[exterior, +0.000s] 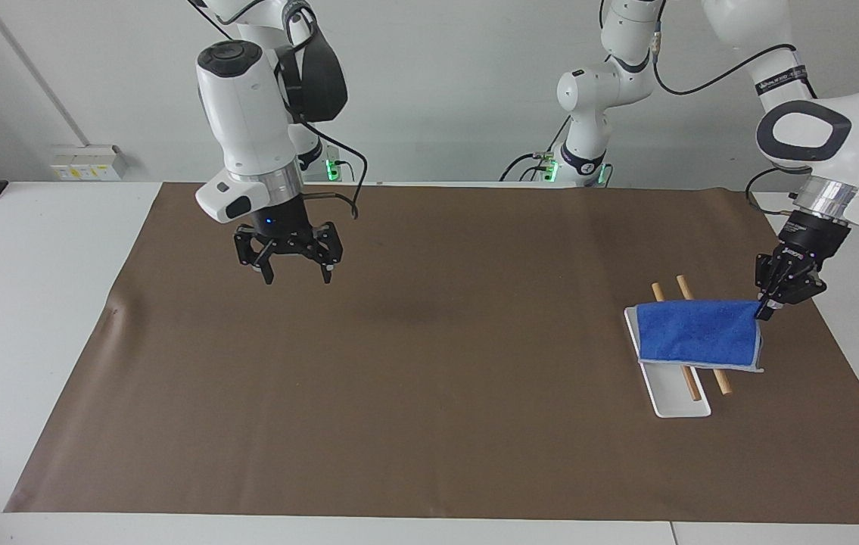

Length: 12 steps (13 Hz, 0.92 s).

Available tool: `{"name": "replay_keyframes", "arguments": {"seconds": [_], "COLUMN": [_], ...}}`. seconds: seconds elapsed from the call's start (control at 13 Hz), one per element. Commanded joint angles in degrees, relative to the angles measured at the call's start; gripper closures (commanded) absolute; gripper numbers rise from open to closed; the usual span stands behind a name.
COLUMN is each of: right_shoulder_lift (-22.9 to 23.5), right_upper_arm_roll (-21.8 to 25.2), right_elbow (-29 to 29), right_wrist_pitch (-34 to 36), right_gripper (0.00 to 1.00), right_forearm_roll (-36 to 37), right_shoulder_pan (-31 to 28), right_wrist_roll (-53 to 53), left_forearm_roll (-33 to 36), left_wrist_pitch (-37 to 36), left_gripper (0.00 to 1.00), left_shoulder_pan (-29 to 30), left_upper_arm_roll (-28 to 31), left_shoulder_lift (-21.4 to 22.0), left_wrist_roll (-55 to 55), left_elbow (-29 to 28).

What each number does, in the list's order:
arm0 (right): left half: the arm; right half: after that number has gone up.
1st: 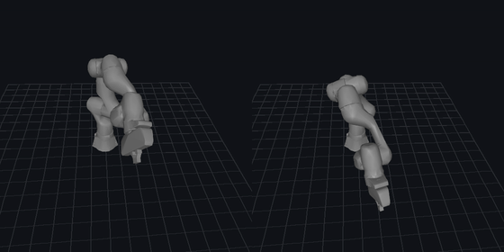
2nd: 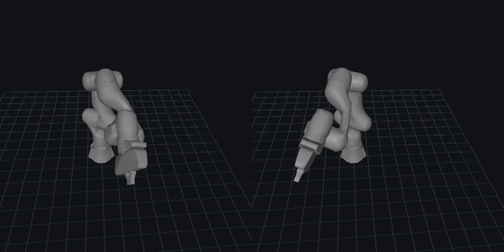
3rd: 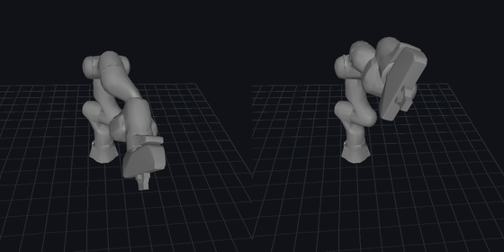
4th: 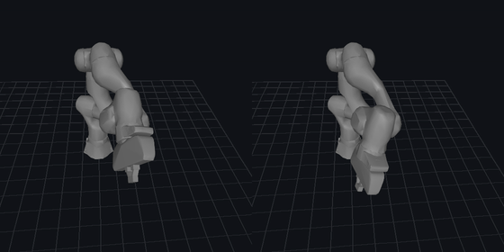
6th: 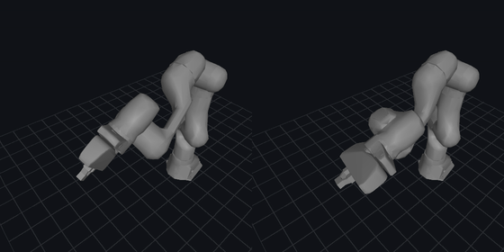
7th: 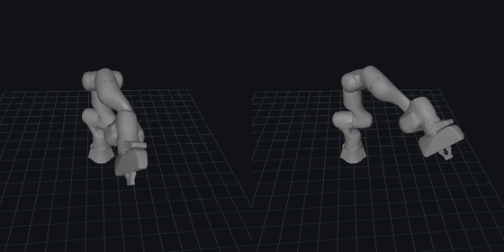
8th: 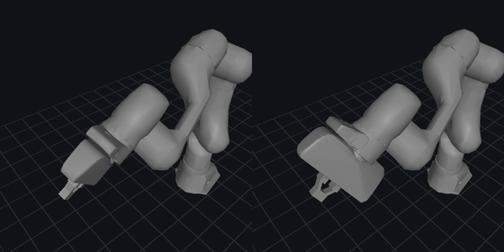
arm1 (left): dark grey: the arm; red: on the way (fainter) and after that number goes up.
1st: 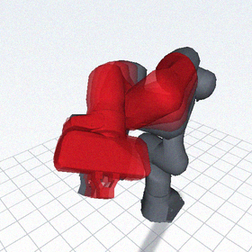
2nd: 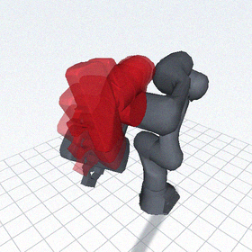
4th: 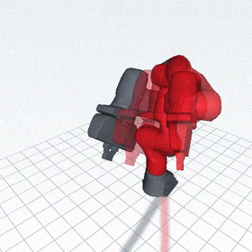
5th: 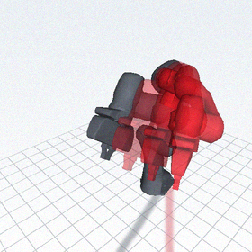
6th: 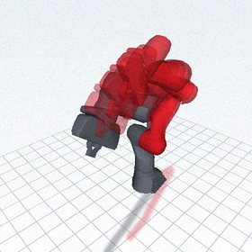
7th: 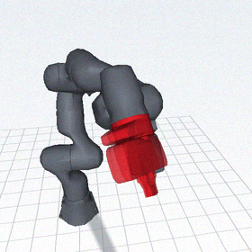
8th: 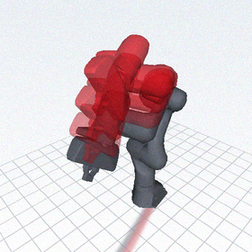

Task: Right arm passes towel to left arm to hang
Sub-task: 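Drape the towel over the wooden dowels while the right gripper withdraws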

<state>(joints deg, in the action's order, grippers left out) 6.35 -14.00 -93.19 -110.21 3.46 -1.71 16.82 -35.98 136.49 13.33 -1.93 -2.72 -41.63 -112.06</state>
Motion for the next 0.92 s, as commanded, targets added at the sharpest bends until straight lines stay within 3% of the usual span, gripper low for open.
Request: {"name": "replay_keyframes", "arguments": {"seconds": [0.0, 0.08, 0.15, 0.46, 0.69, 0.77, 0.85], "right_shoulder_lift": [-3.09, -4.32, -5.37, -7.14, -8.72, -8.72, -8.73], "right_upper_arm_roll": [10.68, 16.66, 18.55, 20.77, 20.24, 20.24, 19.98], "right_elbow": [0.20, 0.20, 0.20, 0.29, -2.95, -2.70, -2.78], "right_wrist_pitch": [5.43, 7.01, 8.07, 13.52, 12.48, 12.48, 12.83], "right_gripper": [0.00, 0.00, 0.00, 0.00, 0.00, 0.00, 0.00], "right_forearm_roll": [0.14, -1.34, -2.92, -3.28, -3.46, -3.46, -3.46], "right_shoulder_pan": [7.99, 12.22, 12.87, 12.52, 9.99, 9.10, 7.44], "right_wrist_roll": [-0.03, -1.86, -3.45, -5.05, -5.14, -5.13, -5.31], "left_forearm_roll": [1.71, 1.71, 1.71, 1.71, 1.71, 1.71, 1.71], "left_wrist_pitch": [-2.01, -3.49, -4.12, -3.69, -3.16, -3.16, -3.50], "left_gripper": [1.00, 1.00, 1.00, 1.00, 1.00, 0.86, 0.81], "left_shoulder_pan": [3.27, 5.11, 5.65, 7.24, 7.41, 7.94, 8.20], "left_upper_arm_roll": [-0.45, -0.53, -0.45, -0.36, -0.36, -0.36, -0.36], "left_shoulder_lift": [-1.23, -1.32, -1.06, -0.18, 0.96, 0.88, 0.96], "left_wrist_roll": [4.44, 4.45, 4.45, 4.27, 4.62, 4.71, 5.06], "left_elbow": [0.88, 0.79, 0.01, -4.47, -6.68, -6.59, -6.68]}}
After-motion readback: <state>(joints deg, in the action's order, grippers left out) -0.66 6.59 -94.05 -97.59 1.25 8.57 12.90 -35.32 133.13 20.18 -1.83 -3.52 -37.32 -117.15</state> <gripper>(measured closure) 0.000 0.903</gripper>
